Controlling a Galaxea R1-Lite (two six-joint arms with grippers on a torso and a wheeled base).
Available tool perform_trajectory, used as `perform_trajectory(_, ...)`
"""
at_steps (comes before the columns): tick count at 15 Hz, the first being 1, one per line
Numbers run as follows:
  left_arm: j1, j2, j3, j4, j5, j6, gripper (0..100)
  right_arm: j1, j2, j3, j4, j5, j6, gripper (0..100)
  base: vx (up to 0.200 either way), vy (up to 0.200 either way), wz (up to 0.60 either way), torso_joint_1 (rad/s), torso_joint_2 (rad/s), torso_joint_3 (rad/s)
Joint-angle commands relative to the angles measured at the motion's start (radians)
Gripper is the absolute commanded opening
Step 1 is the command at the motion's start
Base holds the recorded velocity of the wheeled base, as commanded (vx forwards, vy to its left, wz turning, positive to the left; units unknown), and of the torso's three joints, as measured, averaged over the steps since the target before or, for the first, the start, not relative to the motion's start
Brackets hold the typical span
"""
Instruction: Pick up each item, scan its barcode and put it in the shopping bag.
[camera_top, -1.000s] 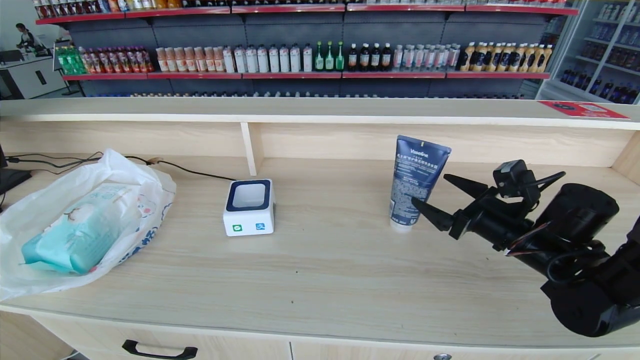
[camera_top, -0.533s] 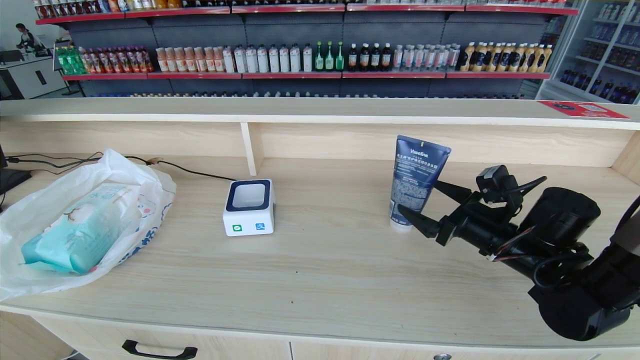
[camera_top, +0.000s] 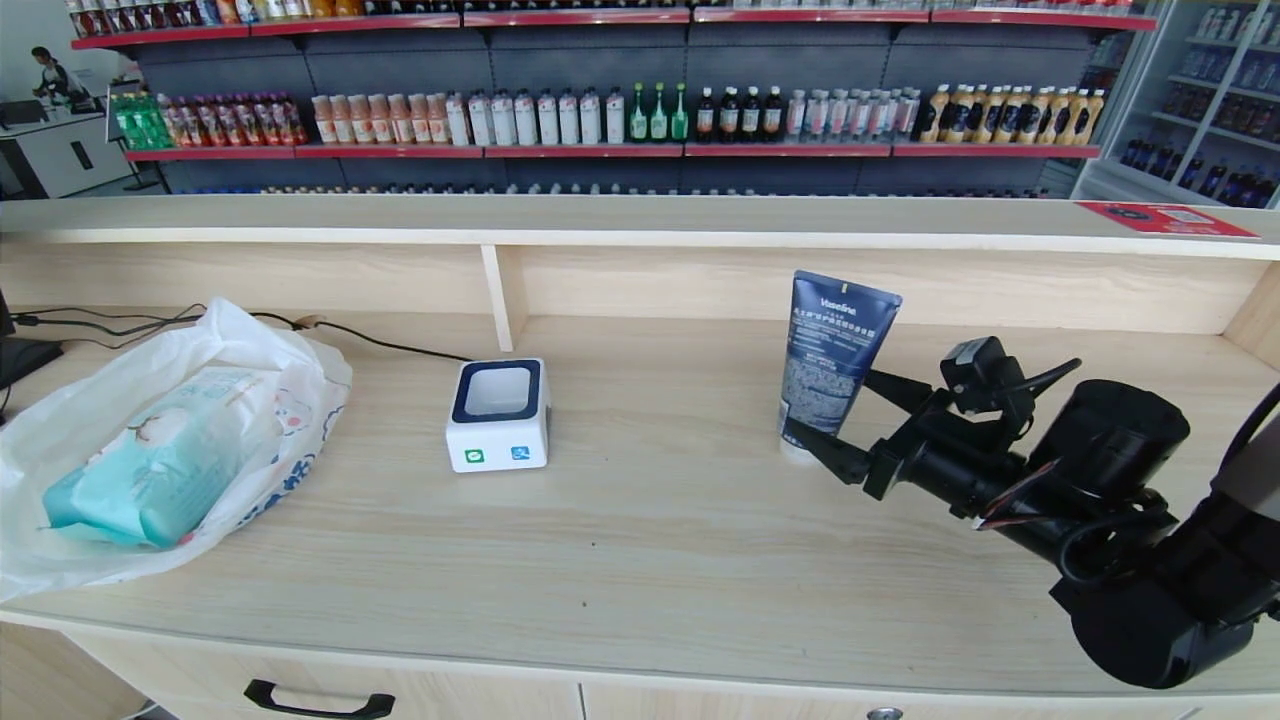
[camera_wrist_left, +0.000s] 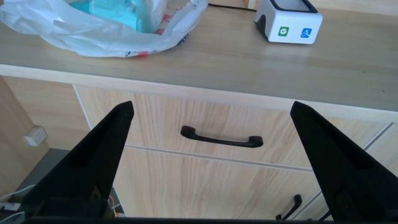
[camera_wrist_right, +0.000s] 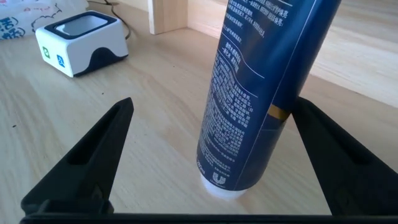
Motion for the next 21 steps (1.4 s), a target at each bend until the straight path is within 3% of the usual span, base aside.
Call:
perform_trajectory(1, 0.001, 0.000, 0.000, 0.000, 0.000, 0.000, 100, 0.006, -0.006, 0.002, -0.001, 0.001, -0.001, 100, 0.000, 0.000, 0.00, 0.000, 0.00, 0.000)
perform_trajectory(18, 0.001, 0.000, 0.000, 0.000, 0.000, 0.000, 100, 0.040, -0.026, 0.026, -0.001, -0.001, -0.004, 100, 0.000, 0.000, 0.00, 0.000, 0.00, 0.000)
perform_trajectory(21, 0.001, 0.000, 0.000, 0.000, 0.000, 0.000, 100, 0.040, -0.023, 0.048, -0.001, -0.105, -0.001, 100, 0.000, 0.000, 0.00, 0.000, 0.00, 0.000)
